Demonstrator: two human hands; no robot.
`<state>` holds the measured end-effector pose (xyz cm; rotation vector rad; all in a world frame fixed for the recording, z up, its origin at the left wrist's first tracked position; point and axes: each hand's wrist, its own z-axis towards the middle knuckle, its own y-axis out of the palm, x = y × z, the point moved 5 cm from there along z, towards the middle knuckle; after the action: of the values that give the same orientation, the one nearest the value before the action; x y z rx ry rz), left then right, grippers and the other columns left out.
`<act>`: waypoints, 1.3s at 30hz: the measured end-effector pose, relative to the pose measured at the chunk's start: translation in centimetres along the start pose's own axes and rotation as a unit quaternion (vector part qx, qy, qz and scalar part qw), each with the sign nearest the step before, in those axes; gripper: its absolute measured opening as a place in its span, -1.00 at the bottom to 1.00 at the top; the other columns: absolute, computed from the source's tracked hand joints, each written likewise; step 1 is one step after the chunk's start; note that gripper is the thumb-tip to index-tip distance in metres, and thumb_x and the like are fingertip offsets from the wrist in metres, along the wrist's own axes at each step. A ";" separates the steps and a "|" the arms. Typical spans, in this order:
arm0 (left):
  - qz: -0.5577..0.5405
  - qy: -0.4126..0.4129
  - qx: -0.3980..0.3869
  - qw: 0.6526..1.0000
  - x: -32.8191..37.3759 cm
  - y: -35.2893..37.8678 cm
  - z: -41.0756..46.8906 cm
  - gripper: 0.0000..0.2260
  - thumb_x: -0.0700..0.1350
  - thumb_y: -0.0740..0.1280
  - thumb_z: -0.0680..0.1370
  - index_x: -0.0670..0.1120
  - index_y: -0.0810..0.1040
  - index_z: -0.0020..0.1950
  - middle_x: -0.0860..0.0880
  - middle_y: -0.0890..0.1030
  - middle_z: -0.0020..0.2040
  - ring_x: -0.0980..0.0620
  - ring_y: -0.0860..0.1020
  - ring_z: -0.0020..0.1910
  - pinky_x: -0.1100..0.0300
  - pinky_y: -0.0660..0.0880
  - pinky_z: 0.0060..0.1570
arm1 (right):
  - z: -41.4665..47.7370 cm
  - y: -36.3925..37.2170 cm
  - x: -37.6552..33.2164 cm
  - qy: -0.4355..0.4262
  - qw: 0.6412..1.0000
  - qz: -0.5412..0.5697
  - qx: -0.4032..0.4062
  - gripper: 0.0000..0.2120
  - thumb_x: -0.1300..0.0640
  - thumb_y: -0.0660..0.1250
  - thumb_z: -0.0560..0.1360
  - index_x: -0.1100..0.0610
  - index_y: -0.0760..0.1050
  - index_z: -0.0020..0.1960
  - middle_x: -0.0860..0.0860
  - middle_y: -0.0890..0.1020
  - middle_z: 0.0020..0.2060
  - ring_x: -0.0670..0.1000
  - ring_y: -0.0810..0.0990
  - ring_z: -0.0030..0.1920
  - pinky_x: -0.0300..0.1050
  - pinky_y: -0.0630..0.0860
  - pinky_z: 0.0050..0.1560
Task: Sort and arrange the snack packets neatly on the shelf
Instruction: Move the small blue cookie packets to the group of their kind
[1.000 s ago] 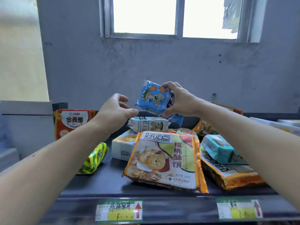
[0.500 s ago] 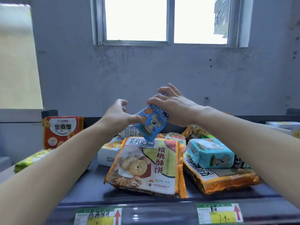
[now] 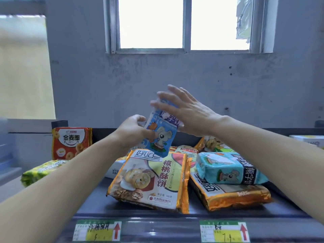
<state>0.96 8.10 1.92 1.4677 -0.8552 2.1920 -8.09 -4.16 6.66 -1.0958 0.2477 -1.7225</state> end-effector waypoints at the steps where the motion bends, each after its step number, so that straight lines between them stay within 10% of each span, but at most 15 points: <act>1: -0.019 -0.006 0.006 1.000 -0.1 0.0 -0.2 -0.39 -0.34 0.46 0.38 -0.17 0.31 0.37 -0.15 0.60 0.00 -0.06 0.63 -0.13 0.08 0.58 -0.22 | -0.4 0.0 1.0 0.068 0.996 0.055 -0.018 -0.13 0.13 0.41 0.43 -0.12 -0.06 0.54 0.02 0.03 0.53 0.12 -0.13 0.53 0.04 -0.10 0.49; 6: -0.085 -0.027 0.020 0.996 -0.3 0.7 -0.9 -0.52 -0.34 0.44 0.40 -0.13 0.38 0.25 -0.12 0.64 -0.04 -0.04 0.64 -0.19 0.13 0.59 -0.34 | -3.0 -0.3 4.2 0.284 0.886 0.366 -0.020 -0.22 0.36 0.29 0.46 0.02 0.01 0.55 0.00 0.15 0.51 -0.01 0.10 0.50 -0.22 0.13 0.38; 13: -0.124 -0.009 0.009 0.992 0.8 3.4 -1.2 -0.58 -0.35 0.42 0.41 -0.15 0.40 0.21 -0.09 0.64 -0.06 -0.07 0.64 -0.14 0.01 0.59 -0.17 | -5.1 0.9 3.9 0.336 0.707 0.614 -0.098 -0.45 0.16 0.38 0.48 0.07 0.31 0.43 0.03 0.52 0.28 -0.03 0.51 0.25 -0.10 0.47 0.21; 20: -0.134 0.013 -0.056 0.989 2.5 7.6 -1.1 -0.58 -0.31 0.41 0.44 -0.15 0.38 0.25 -0.10 0.62 0.02 -0.08 0.64 -0.06 -0.02 0.59 -0.05 | -8.0 -0.7 4.4 0.374 0.691 0.615 -0.071 -0.66 0.19 0.38 0.49 0.11 0.47 0.25 0.04 0.64 0.11 0.03 0.63 0.10 0.04 0.54 0.19; 26: -0.139 0.026 -0.128 0.982 4.4 11.4 -1.4 -0.71 -0.28 0.37 0.49 -0.16 0.36 0.14 -0.16 0.61 0.06 -0.06 0.65 -0.11 0.08 0.62 -0.27 | -11.6 -3.5 5.5 0.434 0.678 0.592 -0.033 -0.67 0.30 0.34 0.50 0.16 0.47 0.25 0.01 0.64 0.02 -0.04 0.64 -0.04 -0.24 0.59 -0.25; 31: -0.127 0.025 -0.157 0.979 4.3 13.5 -1.7 -0.70 -0.28 0.39 0.48 -0.15 0.38 0.15 -0.17 0.61 0.09 -0.09 0.65 -0.06 0.03 0.62 -0.13 | -14.2 -4.2 5.5 0.461 0.678 0.572 -0.014 -0.69 0.34 0.34 0.48 0.12 0.48 0.18 -0.02 0.64 -0.04 0.03 0.62 0.07 -0.02 0.57 0.08; 39: -0.137 0.035 -0.202 0.969 4.7 15.6 -2.1 -0.65 -0.28 0.39 0.48 -0.16 0.37 0.21 -0.17 0.60 0.13 -0.08 0.65 -0.03 0.05 0.61 -0.12 | -16.7 -5.9 5.4 0.481 0.676 0.558 0.003 -0.71 0.36 0.32 0.49 0.10 0.47 0.15 -0.02 0.62 -0.05 -0.04 0.63 -0.03 -0.19 0.61 -0.13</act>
<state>-11.69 -2.39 1.30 1.2179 -0.9427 1.7328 -24.89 -11.43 3.92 0.2133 1.2714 -0.9268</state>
